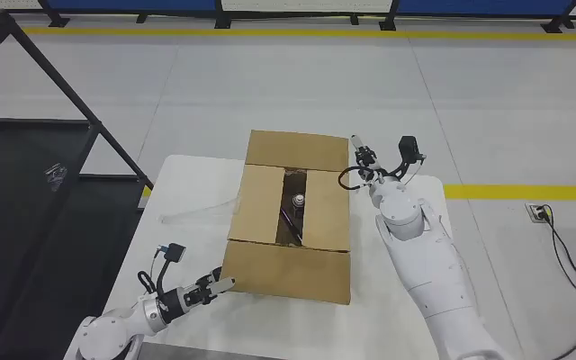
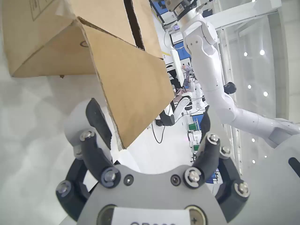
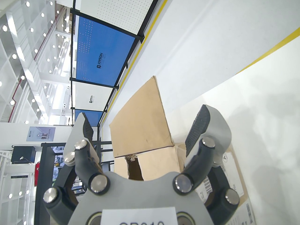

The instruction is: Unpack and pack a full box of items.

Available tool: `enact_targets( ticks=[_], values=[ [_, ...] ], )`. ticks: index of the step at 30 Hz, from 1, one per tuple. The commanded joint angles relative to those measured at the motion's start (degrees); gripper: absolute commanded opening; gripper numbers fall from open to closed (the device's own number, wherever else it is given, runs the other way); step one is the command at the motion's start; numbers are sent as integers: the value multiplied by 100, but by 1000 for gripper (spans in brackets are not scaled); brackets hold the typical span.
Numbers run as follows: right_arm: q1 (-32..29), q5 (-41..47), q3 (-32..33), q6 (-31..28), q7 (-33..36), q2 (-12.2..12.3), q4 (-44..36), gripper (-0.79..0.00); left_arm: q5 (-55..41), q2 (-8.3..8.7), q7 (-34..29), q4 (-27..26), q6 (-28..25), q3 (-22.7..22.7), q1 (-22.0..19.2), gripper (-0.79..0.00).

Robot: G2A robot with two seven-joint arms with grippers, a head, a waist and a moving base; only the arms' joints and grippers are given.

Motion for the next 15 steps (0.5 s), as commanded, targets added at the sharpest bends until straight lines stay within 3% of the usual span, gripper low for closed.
enact_targets(
  ticks=[1, 7, 15],
  values=[
    [262, 59, -48, -57, 38, -34, 431, 0, -133, 4, 30, 71, 18, 41, -47, 0],
    [920, 274, -301, -326, -38, -218, 1631, 0, -401, 14, 80, 228, 23, 204, -259, 0],
    [1540, 708, -347, -1010, 457, -378, 2901, 0, -505, 37, 270, 213, -9, 297, -356, 0]
  ],
)
